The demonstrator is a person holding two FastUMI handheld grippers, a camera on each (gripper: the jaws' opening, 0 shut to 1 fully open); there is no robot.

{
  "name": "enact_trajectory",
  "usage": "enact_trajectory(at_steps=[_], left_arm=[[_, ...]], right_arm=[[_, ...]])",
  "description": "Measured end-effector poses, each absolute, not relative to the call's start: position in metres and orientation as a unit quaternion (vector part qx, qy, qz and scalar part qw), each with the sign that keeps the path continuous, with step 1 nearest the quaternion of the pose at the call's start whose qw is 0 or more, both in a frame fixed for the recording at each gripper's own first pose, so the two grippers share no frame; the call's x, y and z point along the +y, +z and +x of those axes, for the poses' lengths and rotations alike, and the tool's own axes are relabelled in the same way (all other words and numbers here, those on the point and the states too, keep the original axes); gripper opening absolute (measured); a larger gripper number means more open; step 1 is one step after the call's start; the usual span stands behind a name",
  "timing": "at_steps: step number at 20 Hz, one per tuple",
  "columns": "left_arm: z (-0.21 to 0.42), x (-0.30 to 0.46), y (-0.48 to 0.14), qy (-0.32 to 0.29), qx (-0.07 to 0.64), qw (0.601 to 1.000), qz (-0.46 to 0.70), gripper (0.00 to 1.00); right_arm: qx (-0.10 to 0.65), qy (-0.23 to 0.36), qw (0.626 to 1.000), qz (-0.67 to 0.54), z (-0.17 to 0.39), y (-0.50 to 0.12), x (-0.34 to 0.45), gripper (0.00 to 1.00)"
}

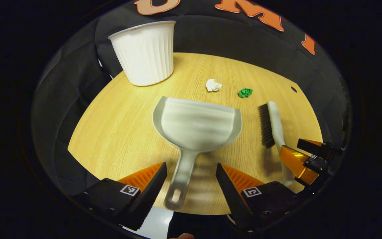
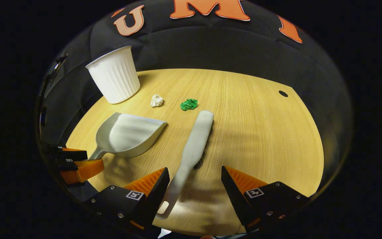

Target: Pick up the small broom and dustpan from the desktop, sweep the trash into the dustpan with the broom, and then empty the trash into the garbage bin.

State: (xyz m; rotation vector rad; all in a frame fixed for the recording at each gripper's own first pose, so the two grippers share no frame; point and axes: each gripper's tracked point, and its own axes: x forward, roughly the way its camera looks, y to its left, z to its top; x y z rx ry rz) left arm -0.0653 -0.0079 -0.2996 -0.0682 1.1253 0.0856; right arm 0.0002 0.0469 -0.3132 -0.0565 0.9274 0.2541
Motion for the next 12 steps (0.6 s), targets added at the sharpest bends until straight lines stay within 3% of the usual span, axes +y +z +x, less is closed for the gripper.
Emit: enact_trajectory(at_steps=[12], left_arm=[[-0.048,0.002,-0.341,-0.018,0.619,0.785,0.014,0.96]], right_arm=[[0.534,0.074,0.842,-0.035,0.004,-0.346,0.063,0.95]])
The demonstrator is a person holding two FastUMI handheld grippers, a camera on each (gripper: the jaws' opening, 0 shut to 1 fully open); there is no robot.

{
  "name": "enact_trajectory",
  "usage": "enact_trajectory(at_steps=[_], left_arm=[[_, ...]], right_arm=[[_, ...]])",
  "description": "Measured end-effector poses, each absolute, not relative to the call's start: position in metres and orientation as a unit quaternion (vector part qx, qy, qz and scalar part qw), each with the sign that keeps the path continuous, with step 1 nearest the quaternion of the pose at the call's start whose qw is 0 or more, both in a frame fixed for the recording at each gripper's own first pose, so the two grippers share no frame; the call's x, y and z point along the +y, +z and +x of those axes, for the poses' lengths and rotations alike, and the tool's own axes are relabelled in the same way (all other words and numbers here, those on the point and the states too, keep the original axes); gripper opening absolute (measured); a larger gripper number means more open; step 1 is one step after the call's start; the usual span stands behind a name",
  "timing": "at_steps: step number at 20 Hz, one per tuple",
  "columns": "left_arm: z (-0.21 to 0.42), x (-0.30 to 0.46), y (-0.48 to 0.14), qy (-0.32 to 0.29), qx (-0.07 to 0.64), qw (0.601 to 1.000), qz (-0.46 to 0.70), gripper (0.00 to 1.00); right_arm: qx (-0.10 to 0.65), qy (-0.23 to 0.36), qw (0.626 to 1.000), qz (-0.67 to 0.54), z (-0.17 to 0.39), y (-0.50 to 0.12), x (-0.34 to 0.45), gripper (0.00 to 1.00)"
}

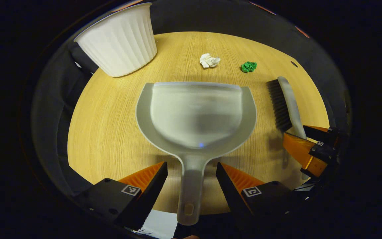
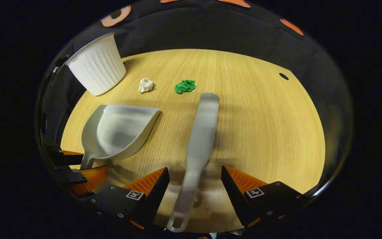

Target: Pick up the small broom and dustpan from the desktop, sweep the trash into the dustpan with the broom, and then empty the trash into the garbage bin.

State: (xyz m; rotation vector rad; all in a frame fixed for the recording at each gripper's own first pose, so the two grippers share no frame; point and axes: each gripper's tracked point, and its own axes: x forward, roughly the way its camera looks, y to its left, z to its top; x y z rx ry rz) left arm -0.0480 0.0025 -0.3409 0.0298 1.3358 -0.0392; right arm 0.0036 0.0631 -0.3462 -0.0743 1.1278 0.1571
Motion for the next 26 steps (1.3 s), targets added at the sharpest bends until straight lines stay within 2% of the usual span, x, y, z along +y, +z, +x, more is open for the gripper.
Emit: enact_trajectory(at_steps=[4,6,8,9,11,12,15,19,20,21,22,26], left_arm=[[-0.043,0.004,-0.346,-0.026,0.636,0.771,0.009,0.96],[-0.044,0.002,-0.351,-0.031,0.645,0.764,0.004,0.88],[-0.044,0.001,-0.351,-0.032,0.653,0.756,-0.004,0.74],[-0.046,-0.002,-0.351,-0.037,0.658,0.752,-0.010,0.57],[-0.045,-0.006,-0.351,-0.044,0.659,0.750,-0.009,0.44],[-0.044,-0.005,-0.348,-0.048,0.661,0.749,-0.002,0.41],[-0.045,-0.002,-0.349,-0.053,0.662,0.748,0.004,0.38],[-0.046,-0.002,-0.348,-0.059,0.664,0.745,0.005,0.36],[-0.045,-0.002,-0.348,-0.062,0.664,0.745,0.005,0.36],[-0.046,-0.002,-0.347,-0.064,0.664,0.745,0.006,0.36],[-0.045,-0.001,-0.346,-0.067,0.664,0.745,0.007,0.35],[-0.047,0.000,-0.346,-0.074,0.667,0.742,0.009,0.33]], right_arm=[[0.549,0.071,0.832,-0.030,0.005,-0.351,0.067,0.95],[0.558,0.071,0.826,-0.023,0.005,-0.354,0.069,0.95],[0.565,0.072,0.822,-0.017,0.004,-0.355,0.071,0.93],[0.566,0.072,0.821,-0.018,0.004,-0.356,0.071,0.93],[0.573,0.073,0.816,-0.015,0.002,-0.356,0.073,0.87],[0.575,0.072,0.815,-0.013,0.002,-0.356,0.074,0.81],[0.587,0.068,0.807,-0.011,-0.001,-0.359,0.074,0.69],[0.599,0.055,0.799,0.009,0.002,-0.362,0.073,0.39],[0.601,0.052,0.798,0.011,0.003,-0.362,0.072,0.41],[0.601,0.049,0.797,0.017,0.006,-0.363,0.072,0.29],[0.607,0.053,0.793,0.020,0.005,-0.363,0.073,0.24],[0.614,0.054,0.787,0.016,0.007,-0.363,0.070,0.19]])
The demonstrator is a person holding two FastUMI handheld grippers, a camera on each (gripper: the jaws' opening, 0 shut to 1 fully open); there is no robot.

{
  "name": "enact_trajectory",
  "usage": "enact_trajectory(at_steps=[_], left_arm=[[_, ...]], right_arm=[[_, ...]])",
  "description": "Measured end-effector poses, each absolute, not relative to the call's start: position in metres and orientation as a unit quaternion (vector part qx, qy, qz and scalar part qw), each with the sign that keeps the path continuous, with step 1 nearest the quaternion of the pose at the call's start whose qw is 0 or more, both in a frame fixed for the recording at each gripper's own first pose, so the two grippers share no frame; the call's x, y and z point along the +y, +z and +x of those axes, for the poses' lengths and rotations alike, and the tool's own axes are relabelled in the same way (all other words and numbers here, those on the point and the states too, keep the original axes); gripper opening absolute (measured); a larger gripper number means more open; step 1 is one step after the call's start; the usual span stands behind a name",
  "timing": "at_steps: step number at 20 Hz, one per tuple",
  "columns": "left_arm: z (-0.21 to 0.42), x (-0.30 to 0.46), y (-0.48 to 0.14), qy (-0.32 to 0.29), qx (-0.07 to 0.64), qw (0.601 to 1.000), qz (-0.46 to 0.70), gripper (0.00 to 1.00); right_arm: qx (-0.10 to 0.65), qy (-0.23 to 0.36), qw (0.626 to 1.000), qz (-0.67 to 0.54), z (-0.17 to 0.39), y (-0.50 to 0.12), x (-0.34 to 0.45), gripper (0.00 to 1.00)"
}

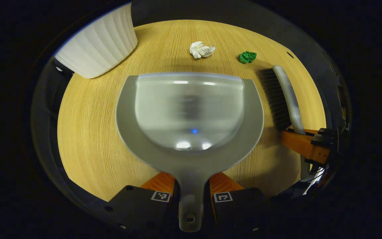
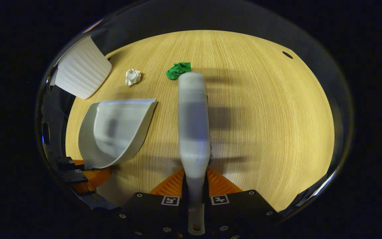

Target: Pick up the small broom and dustpan from the desktop, sweep the trash into the dustpan with the broom, and then empty the trash into the garbage bin.

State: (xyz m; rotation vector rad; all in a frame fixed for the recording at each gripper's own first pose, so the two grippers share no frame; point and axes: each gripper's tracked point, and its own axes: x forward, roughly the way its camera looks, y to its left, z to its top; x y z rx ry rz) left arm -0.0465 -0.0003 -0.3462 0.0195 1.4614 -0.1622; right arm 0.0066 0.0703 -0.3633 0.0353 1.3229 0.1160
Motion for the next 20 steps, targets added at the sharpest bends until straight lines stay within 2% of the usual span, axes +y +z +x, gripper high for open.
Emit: enact_trajectory(at_steps=[6,15,20], left_arm=[[-0.048,0.002,-0.344,-0.098,0.674,0.732,0.015,0.30],[-0.045,0.012,-0.350,-0.133,0.684,0.716,0.047,0.30],[-0.041,0.017,-0.354,-0.147,0.685,0.711,0.061,0.30]], right_arm=[[0.632,0.075,0.772,0.011,0.021,-0.369,0.060,0.11],[0.627,0.068,0.776,0.014,0.103,-0.361,0.032,0.10],[0.630,0.074,0.773,0.017,0.125,-0.364,0.032,0.10]])
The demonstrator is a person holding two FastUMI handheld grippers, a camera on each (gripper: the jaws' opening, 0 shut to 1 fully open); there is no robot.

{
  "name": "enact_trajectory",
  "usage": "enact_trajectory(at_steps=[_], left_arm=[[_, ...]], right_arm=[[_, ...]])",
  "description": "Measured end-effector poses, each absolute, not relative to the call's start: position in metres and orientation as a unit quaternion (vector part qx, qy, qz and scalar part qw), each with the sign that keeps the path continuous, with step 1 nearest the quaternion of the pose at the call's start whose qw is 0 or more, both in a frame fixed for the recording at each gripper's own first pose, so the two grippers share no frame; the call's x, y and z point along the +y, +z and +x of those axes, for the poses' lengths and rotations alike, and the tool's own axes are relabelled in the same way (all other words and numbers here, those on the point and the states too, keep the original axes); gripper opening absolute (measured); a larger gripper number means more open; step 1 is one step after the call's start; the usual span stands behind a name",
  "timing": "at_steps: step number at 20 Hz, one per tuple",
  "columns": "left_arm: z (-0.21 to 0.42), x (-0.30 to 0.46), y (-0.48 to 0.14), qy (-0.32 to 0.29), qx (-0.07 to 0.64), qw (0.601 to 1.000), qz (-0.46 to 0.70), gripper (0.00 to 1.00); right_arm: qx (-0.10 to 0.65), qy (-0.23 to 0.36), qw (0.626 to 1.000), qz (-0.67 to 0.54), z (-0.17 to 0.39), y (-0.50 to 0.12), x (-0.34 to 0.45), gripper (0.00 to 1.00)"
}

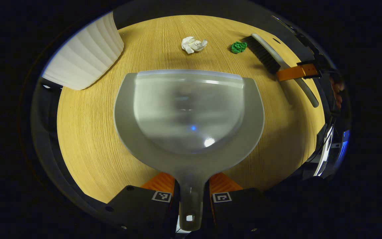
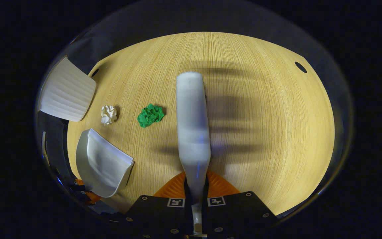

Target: Pick up the small broom and dustpan from the desktop, sweep the trash into the dustpan with the broom, and then empty the trash into the garbage bin.

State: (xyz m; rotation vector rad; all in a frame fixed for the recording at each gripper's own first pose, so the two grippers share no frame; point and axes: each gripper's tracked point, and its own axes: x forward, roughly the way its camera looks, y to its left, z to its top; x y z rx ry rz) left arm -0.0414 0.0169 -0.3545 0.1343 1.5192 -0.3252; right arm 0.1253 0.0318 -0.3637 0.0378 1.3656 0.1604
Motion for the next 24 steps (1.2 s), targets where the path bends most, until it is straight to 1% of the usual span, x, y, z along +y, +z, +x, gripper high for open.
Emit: enact_trajectory(at_steps=[3,7,10,14,19,24], left_arm=[[-0.041,0.020,-0.355,-0.156,0.687,0.706,0.069,0.30],[-0.038,0.025,-0.355,-0.171,0.687,0.702,0.081,0.30],[-0.035,0.031,-0.353,-0.184,0.686,0.698,0.092,0.30],[-0.032,0.038,-0.351,-0.196,0.685,0.694,0.105,0.30],[-0.028,0.045,-0.351,-0.223,0.681,0.685,0.131,0.30],[-0.022,0.057,-0.351,-0.251,0.678,0.670,0.168,0.30]], right_arm=[[0.630,0.076,0.773,0.019,0.139,-0.363,0.035,0.10],[0.629,0.104,0.770,-0.014,0.162,-0.362,0.049,0.10],[0.633,0.125,0.763,-0.042,0.170,-0.364,0.056,0.10],[0.643,0.155,0.747,-0.063,0.165,-0.369,0.062,0.10],[0.646,0.230,0.716,-0.130,0.150,-0.372,0.087,0.10],[0.643,0.307,0.682,-0.162,0.135,-0.367,0.124,0.10]])
